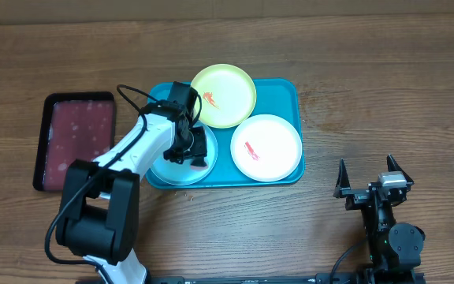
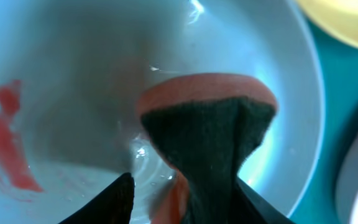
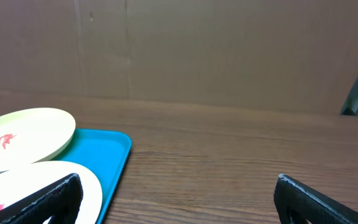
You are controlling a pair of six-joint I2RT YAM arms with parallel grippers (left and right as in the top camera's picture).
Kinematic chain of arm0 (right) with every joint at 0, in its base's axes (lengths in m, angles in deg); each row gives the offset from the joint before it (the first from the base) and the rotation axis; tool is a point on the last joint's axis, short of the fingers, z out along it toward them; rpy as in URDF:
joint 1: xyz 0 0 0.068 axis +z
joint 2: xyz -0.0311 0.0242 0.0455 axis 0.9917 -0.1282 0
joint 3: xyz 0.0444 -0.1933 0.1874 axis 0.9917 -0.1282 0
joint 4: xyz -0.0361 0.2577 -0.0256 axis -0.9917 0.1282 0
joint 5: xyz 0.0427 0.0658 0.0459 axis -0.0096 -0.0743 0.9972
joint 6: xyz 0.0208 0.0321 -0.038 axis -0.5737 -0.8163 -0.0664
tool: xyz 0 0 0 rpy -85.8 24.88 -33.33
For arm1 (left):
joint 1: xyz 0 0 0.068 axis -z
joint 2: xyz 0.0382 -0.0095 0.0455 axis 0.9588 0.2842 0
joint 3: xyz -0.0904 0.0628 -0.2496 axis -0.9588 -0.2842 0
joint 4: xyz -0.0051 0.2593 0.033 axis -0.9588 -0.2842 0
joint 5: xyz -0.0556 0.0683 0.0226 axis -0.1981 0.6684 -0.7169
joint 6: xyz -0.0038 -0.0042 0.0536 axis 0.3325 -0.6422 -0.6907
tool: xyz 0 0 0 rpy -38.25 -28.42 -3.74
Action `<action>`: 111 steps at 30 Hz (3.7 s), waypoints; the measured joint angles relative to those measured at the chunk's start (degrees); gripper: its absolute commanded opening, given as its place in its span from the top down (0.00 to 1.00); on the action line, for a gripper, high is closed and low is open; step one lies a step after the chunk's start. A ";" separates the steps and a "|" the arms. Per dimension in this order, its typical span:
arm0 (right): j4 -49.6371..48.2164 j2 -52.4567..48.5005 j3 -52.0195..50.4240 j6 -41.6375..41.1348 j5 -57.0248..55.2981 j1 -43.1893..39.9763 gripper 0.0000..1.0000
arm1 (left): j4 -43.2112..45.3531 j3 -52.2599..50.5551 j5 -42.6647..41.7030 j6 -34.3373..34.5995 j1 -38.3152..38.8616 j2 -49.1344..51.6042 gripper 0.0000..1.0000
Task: Clean dirty plates on tray and stack at the side
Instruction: 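Lift the sponge and carry it onto the light blue plate, then move the right gripper to the light blue plate's rim and grasp it, then scrub the light blue plate with the sponge in the left gripper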
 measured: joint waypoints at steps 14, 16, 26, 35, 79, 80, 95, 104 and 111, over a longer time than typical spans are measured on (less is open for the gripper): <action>-0.04 0.00 0.00 0.00 0.00 0.00 0.00 | -22.05 22.71 0.59 -1.27 -5.42 -8.44 0.02; 0.00 0.00 0.00 0.02 -0.02 0.00 0.00 | -22.36 24.04 0.55 -1.25 -5.42 -12.55 0.00; 0.02 0.00 0.00 0.00 0.00 0.00 0.00 | -28.63 22.27 0.57 -1.81 -5.42 -16.57 0.00; -7.65 -0.09 0.00 -1.62 7.08 0.00 0.00 | -30.25 19.21 0.55 -1.79 -5.42 -13.86 0.00; 60.35 -73.77 93.33 -10.58 33.90 7.56 0.00 | -31.52 19.06 -1.27 -1.79 -5.42 -13.84 0.00; 63.36 -76.19 96.52 -11.17 31.78 9.27 0.00 | -31.45 19.06 -1.25 -1.79 -5.42 -13.84 0.00; 54.10 -108.76 102.42 -23.04 23.34 25.16 0.56 | -31.21 19.06 -0.07 -1.97 -5.42 -13.38 0.00; 51.58 -120.04 102.20 -26.75 20.83 30.64 0.57 | -31.19 19.06 -0.02 -2.03 -6.40 -9.22 0.00; 51.56 -123.75 101.66 -29.94 15.82 36.09 0.61 | -31.21 19.06 -0.04 -2.97 -9.53 -7.34 0.06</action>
